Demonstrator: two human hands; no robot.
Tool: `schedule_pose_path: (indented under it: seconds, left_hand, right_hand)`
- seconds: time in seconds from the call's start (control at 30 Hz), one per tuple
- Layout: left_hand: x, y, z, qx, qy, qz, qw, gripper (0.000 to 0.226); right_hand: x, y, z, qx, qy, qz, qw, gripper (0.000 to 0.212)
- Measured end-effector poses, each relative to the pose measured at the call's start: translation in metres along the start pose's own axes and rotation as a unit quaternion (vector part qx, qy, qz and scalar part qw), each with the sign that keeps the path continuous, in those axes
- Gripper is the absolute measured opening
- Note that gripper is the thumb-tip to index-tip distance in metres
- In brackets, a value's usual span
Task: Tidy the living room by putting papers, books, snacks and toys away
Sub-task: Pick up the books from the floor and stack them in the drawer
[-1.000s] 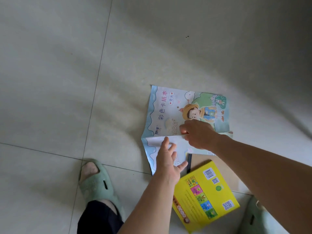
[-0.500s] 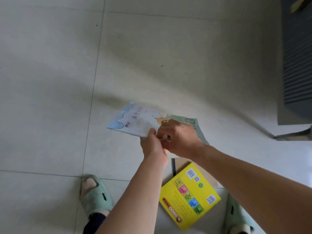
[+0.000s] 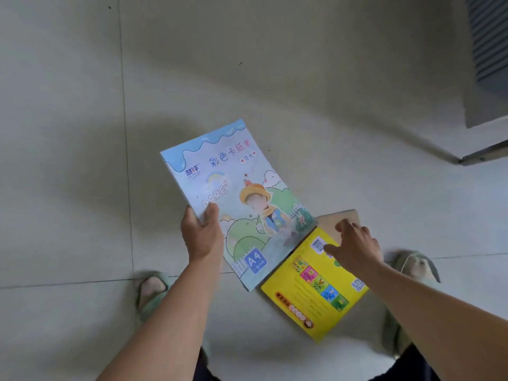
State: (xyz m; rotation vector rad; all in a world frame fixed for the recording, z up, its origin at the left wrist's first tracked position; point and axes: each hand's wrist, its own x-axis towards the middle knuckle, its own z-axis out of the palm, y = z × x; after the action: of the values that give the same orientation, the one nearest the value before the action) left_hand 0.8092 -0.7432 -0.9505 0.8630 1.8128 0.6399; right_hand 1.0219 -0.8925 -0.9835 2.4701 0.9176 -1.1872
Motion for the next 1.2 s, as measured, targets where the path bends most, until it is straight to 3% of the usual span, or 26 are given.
schedule_pose_path:
  seconds: [0.13,0.4,0.53,0.6,0.7,0.73,0.77,0.87,0.97,1.1,1.2]
  left_hand:
    - [0.008,-0.023,-0.008,0.031,-0.035,0.010,0.999,0.005]
    - [0.023,-0.049,-0.035,0.081,-0.090,-0.008,0.993,0.013]
    - [0.025,-0.048,-0.045,0.077,-0.095,-0.039,0.992,0.014]
    - [0.024,-0.044,-0.047,0.076,-0.095,-0.046,0.991,0.014]
    - [0.025,-0.038,-0.050,0.072,-0.105,-0.049,0.991,0.016]
    - [0.025,-0.037,-0.051,0.072,-0.106,-0.050,0.990,0.017]
    - [0.024,-0.037,-0.052,0.073,-0.108,-0.051,0.990,0.018]
    - [0.022,-0.036,-0.053,0.069,-0.104,-0.057,0.991,0.019]
    - [0.023,-0.041,-0.053,0.066,-0.109,-0.056,0.990,0.017]
    - [0.029,-0.049,-0.057,0.079,-0.112,-0.060,0.989,0.018]
    - [0.028,-0.056,-0.061,0.089,-0.120,-0.081,0.985,0.017]
  right_hand:
    - [-0.004,0.012,0.043,-0.054,0.003,0.043,0.998,0.079]
    - [0.005,0.013,0.084,-0.110,0.081,0.061,0.989,0.109]
    - [0.012,0.020,0.078,-0.144,0.059,0.068,0.986,0.098]
    - [0.013,0.019,0.075,-0.123,0.052,0.081,0.988,0.077]
    - [0.010,0.014,0.071,-0.063,0.084,0.069,0.992,0.029]
    - [0.007,0.012,0.072,-0.041,0.094,0.064,0.993,0.023]
    - [0.004,0.011,0.072,-0.025,0.098,0.060,0.993,0.026]
    - [-0.001,0.004,0.073,-0.038,0.069,0.051,0.996,0.067]
    - [0.000,-0.004,0.083,-0.106,0.046,0.042,0.992,0.085]
    - [0.005,-0.011,0.092,-0.118,0.063,0.056,0.989,0.085]
    - [0.007,-0.004,0.093,-0.126,0.048,0.041,0.990,0.069]
